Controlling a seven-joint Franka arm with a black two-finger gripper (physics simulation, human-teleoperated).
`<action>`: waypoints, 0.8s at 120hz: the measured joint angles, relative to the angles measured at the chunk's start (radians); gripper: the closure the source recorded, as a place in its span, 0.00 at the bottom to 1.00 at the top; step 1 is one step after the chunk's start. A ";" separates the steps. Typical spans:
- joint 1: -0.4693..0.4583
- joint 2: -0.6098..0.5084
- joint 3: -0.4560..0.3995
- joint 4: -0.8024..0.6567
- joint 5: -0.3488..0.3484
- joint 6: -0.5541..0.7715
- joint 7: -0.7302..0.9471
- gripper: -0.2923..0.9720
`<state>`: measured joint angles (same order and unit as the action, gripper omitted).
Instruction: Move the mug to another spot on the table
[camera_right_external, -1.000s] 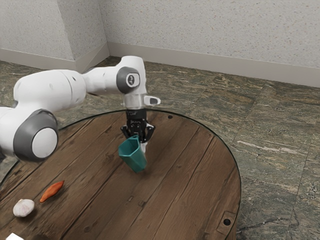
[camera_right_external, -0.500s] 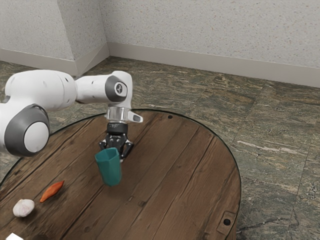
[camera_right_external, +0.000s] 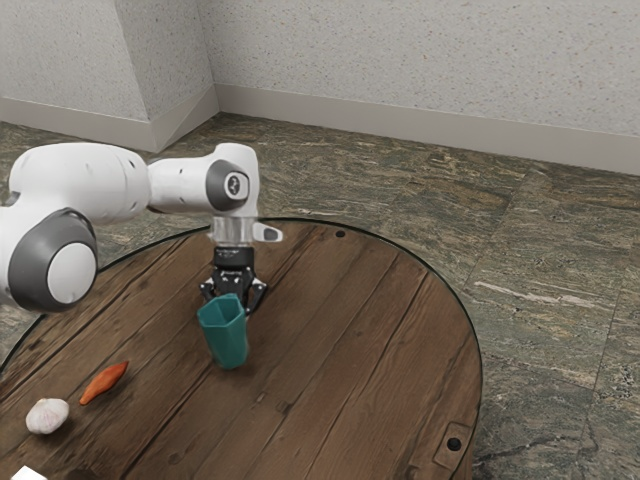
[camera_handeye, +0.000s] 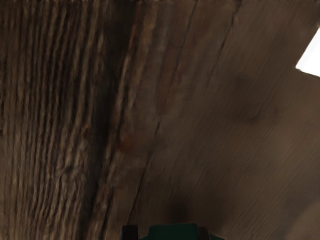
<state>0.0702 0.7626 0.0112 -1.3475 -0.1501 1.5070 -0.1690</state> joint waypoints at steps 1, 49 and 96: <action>0.000 0.001 0.000 0.000 0.000 0.001 0.000 0.85; -0.001 -0.020 0.002 0.003 -0.003 0.259 0.015 0.41; -0.051 -0.631 0.042 -0.245 0.103 0.290 0.077 0.27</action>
<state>0.0191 0.1314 0.0535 -1.5930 -0.0470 1.7968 -0.0921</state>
